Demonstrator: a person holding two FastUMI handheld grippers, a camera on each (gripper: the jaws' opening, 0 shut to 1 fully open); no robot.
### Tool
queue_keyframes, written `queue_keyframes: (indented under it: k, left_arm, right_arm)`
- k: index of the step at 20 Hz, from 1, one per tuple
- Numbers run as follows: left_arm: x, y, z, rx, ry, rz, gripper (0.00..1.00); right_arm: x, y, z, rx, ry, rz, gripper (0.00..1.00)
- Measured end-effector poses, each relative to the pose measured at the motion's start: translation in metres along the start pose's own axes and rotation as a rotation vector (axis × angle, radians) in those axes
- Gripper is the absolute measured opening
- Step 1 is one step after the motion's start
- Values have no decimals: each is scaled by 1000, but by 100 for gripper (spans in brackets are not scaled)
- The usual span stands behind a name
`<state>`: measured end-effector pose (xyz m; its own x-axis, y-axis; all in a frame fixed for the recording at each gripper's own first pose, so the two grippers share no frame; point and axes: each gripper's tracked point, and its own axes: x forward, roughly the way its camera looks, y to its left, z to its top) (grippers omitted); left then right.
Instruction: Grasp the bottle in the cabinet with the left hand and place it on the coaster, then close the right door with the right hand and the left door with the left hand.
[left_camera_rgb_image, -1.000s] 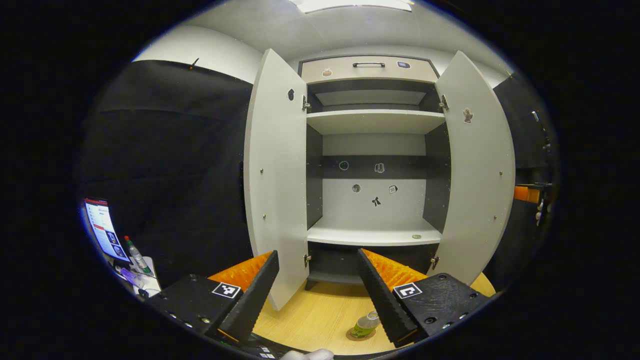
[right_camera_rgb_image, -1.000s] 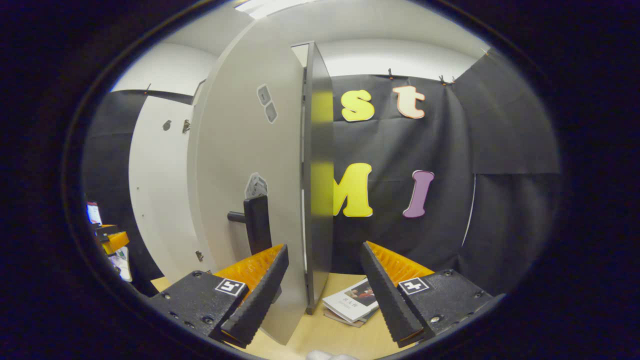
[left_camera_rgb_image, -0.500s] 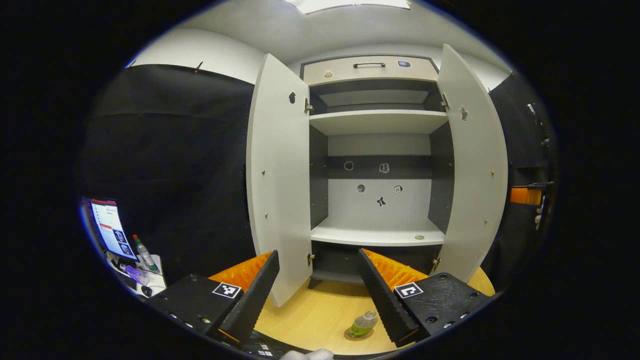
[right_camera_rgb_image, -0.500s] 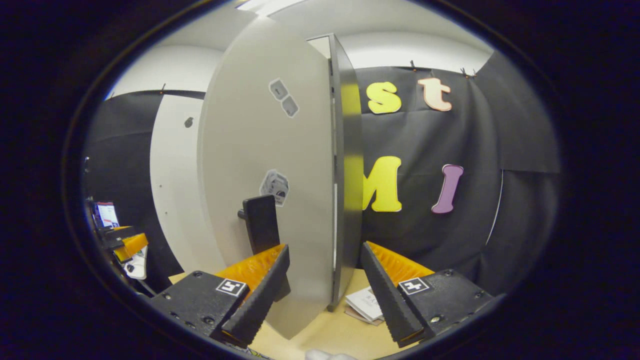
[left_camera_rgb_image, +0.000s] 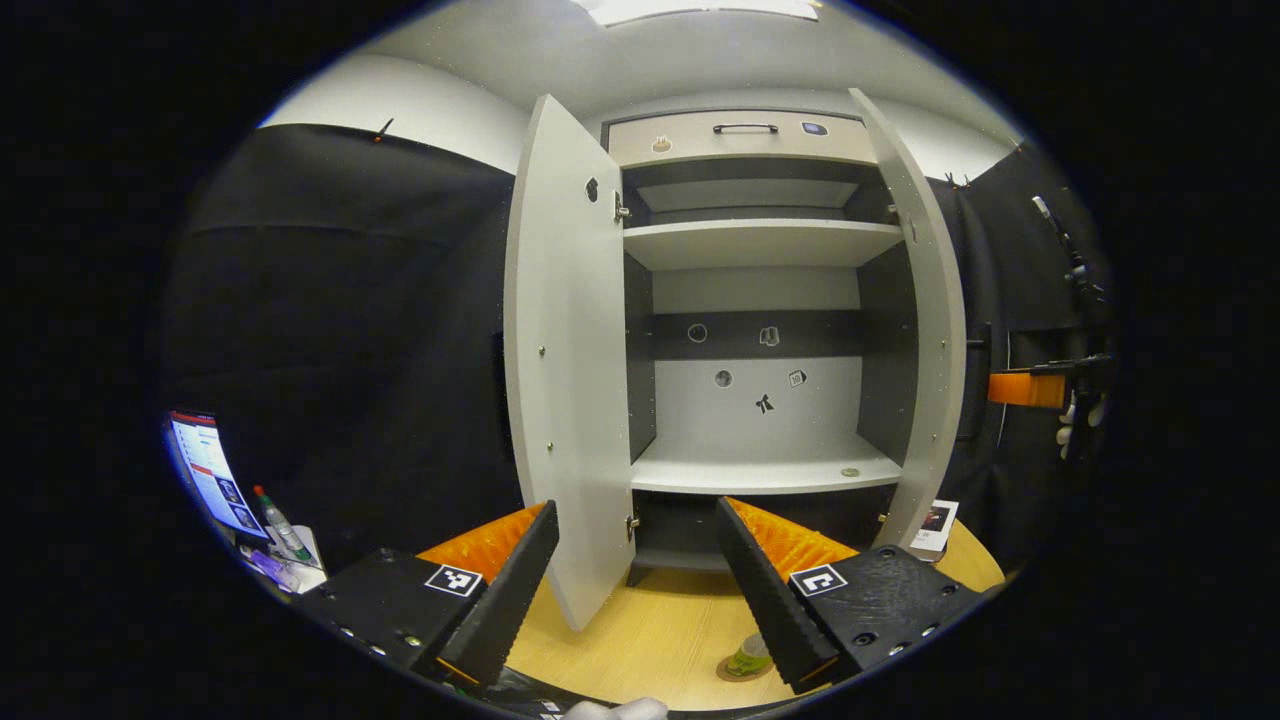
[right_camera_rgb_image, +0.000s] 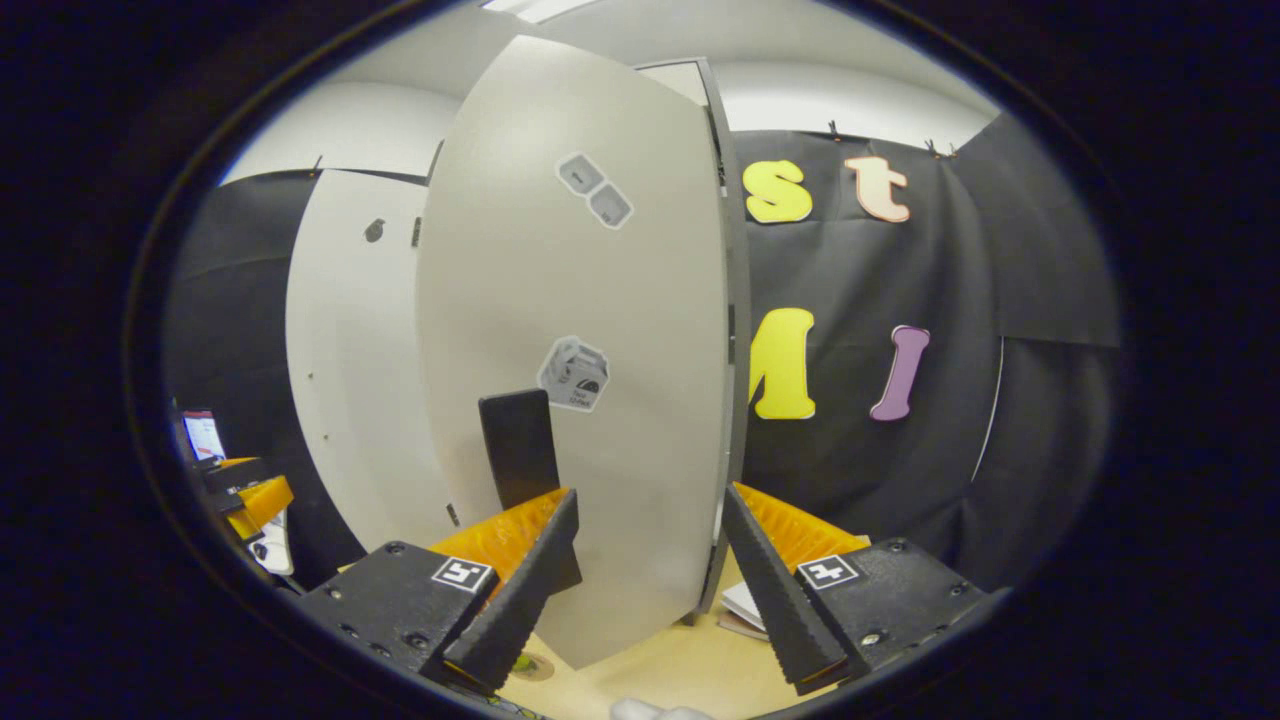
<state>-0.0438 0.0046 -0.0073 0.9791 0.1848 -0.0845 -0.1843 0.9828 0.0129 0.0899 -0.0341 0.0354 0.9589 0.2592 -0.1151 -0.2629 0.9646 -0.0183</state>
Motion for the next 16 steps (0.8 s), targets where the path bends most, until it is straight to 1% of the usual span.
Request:
queue_keyframes:
  k: [2,3,4,5,9,10,11,13,14,15,16]
  left_arm:
    - [4,5,-2,1,-1,-13,96]
    - [6,7,-3,4,0,-20,96]
    - [8,9,-3,5,0,-27,92]
    - [11,10,-4,6,-1,-35,96]
    - [18,15,-5,-3,-8,-62,96]
    - [21,16,-5,-5,-9,-69,96]
    - [23,18,-5,-6,-8,-75,96]
    - [28,22,-5,-11,-11,-87,96]
    - [31,25,-6,-13,-10,-92,96]
    - [33,29,-7,-15,-7,-94,96]
    - [35,32,-7,-19,-7,-97,96]
  right_arm:
    - [9,14,0,1,-3,-1,94]
    - [15,22,0,7,-4,11,96]
    - [18,32,-1,17,-4,28,94]
    - [18,37,0,24,-10,32,96]
    - [8,39,2,-7,-34,-12,96]
    - [5,39,0,-7,-33,-18,96]
    - [1,39,-2,-7,-31,-25,94]
    - [-6,41,-4,0,-37,-43,94]
    - [-11,43,-5,4,-41,-51,96]
    - [-15,45,-7,9,-43,-63,94]
    - [-18,47,-12,14,-41,-77,94]
